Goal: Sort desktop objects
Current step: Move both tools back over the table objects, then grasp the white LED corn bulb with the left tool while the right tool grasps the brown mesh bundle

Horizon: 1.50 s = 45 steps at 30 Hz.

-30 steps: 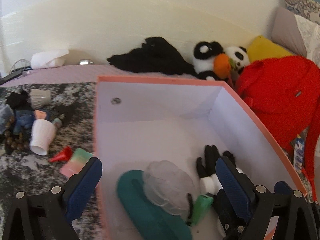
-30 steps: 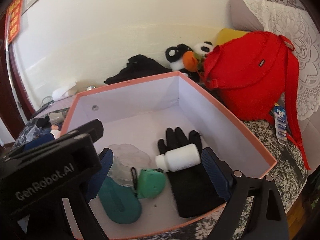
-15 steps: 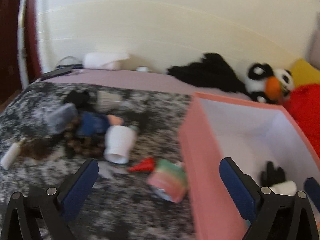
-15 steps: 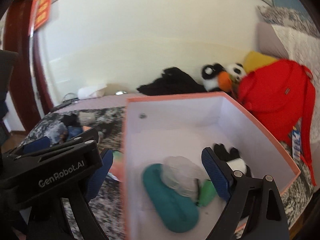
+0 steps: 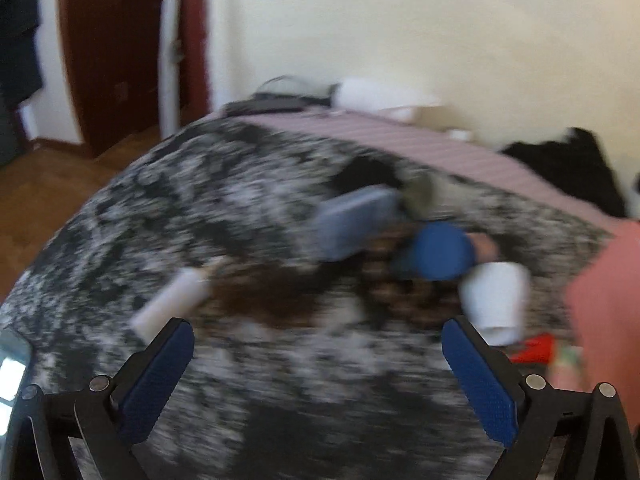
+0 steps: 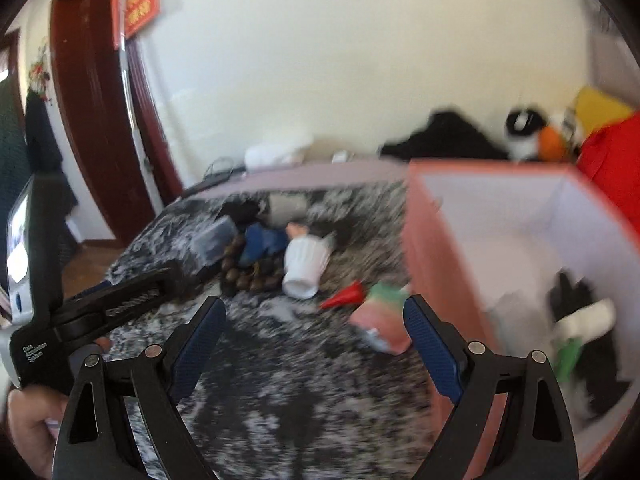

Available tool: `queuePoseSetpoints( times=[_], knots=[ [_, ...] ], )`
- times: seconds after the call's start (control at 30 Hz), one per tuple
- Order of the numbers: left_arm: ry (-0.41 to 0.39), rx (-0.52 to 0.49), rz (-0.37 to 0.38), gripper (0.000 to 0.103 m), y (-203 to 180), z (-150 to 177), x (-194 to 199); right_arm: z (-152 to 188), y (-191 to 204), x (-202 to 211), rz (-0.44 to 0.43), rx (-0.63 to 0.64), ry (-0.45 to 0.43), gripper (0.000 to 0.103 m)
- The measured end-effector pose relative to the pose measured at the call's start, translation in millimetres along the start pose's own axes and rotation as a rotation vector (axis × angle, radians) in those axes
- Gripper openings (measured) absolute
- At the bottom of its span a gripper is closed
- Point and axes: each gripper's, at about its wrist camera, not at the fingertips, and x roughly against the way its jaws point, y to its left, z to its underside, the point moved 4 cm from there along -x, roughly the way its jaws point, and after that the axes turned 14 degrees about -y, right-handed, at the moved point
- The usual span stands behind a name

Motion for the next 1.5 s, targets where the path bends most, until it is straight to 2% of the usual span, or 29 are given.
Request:
queuePoseSetpoints(
  times=[0.13, 0.17, 0.27, 0.37, 0.6, 0.63, 0.67, 0.7, 0.73, 0.77, 0.87, 0.93, 1.03, 1.13, 1.2, 1.27, 1.3, 1.33, 1.5],
  knots=[
    [0.044, 0.008, -0.099, 0.102, 46.1, 7.7, -35.5, 16.4, -9.2, -42.7, -0.003, -0.082, 0.11, 0.093],
    [0.052, 0.009, -0.116, 0.102, 56.3, 8.9, -43.2, 18.9, -10.3, -49.2, 0.02, -0.067, 0.113, 0.093],
    [0.072, 0.009, -0.161, 0.102, 85.0, 12.1, -65.4, 20.4, -4.7, -62.7, 0.113, 0.084, 0.06, 0.093],
    [0.087, -0.011, -0.174, 0.102, 96.2, 14.8, -82.1, 21.9, 0.0, -71.6, 0.13, 0.182, 0.047, 0.093],
    [0.159, -0.05, -0.203, 0.103, 106.0, 30.8, -120.6, 24.5, -4.8, -86.0, 0.117, 0.195, 0.06, 0.093],
    [0.153, -0.04, -0.184, 0.097, 105.4, 29.0, -120.6, 24.7, -5.3, -87.4, 0.113, 0.193, 0.06, 0.092],
    [0.147, -0.03, -0.165, 0.074, 104.8, 27.2, -120.5, 25.1, -5.7, -89.3, 0.103, 0.189, 0.062, 0.092],
    [0.14, -0.029, -0.149, 0.056, 103.2, 24.3, -119.2, 26.1, -5.2, -91.9, 0.093, 0.182, 0.067, 0.091],
    [0.134, -0.044, -0.153, 0.029, 101.0, 20.6, -115.9, 26.9, -5.0, -93.6, 0.08, 0.172, 0.075, 0.087],
    [0.134, -0.057, -0.166, 0.028, 100.2, 18.9, -113.1, 28.4, -4.7, -97.0, 0.06, 0.157, 0.09, 0.084],
    [0.145, -0.05, -0.131, 0.028, 98.1, 17.9, -107.1, 34.1, -1.9, -106.9, 0.024, 0.145, 0.126, 0.064],
    [0.145, -0.042, -0.116, 0.028, 98.8, 15.7, -102.7, 38.6, -1.4, -114.6, 0.017, 0.156, 0.153, 0.047],
    [0.124, -0.006, -0.086, 0.028, 103.3, 7.1, -91.0, 41.8, -3.1, -124.7, -0.016, 0.129, 0.182, 0.036],
    [0.108, 0.024, -0.064, 0.028, 106.0, 0.4, -81.7, 40.5, 12.1, -136.2, -0.097, 0.091, 0.211, 0.036],
    [0.104, 0.029, -0.054, 0.028, 106.2, -1.8, -78.3, 38.9, 39.0, -143.2, -0.172, 0.083, 0.227, 0.039],
    [0.101, 0.035, -0.044, 0.028, 106.5, -4.0, -74.9, 40.4, 73.0, -150.5, -0.254, 0.079, 0.245, 0.058],
    [0.099, 0.037, -0.039, 0.028, 106.6, -5.1, -73.2, 41.4, 88.3, -154.1, -0.286, 0.08, 0.253, 0.077],
    [0.097, 0.04, -0.034, 0.028, 106.8, -6.2, -71.5, 42.7, 102.1, -158.6, -0.3, 0.088, 0.252, 0.085],
    [0.083, 0.031, -0.021, 0.029, 106.4, -10.9, -63.9, 56.5, 150.9, -199.8, -0.295, 0.097, 0.304, 0.085]
  ],
)
